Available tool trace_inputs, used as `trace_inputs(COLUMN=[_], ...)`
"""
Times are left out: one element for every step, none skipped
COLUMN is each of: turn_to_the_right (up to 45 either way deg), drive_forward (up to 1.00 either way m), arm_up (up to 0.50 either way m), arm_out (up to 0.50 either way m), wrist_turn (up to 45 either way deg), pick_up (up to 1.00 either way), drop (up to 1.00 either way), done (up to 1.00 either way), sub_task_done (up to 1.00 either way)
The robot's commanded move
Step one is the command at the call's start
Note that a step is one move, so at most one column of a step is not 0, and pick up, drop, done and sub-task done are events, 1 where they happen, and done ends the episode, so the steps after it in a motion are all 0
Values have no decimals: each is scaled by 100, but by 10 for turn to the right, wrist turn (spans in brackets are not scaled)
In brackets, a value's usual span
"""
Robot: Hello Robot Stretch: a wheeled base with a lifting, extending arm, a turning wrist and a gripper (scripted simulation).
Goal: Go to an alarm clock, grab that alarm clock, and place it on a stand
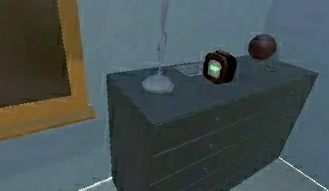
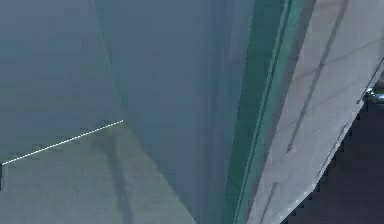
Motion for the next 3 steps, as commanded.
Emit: trace_inputs(turn_to_the_right=[450,0,-450], drive_forward=[0,50,0], arm_up=[0,0,0], arm_out=[0,0,0], wrist_turn=[0,0,0], pick_up=[0,0,0], drop=[0,0,0], done=[0,0,0], sub_task_done=[0,0,0])
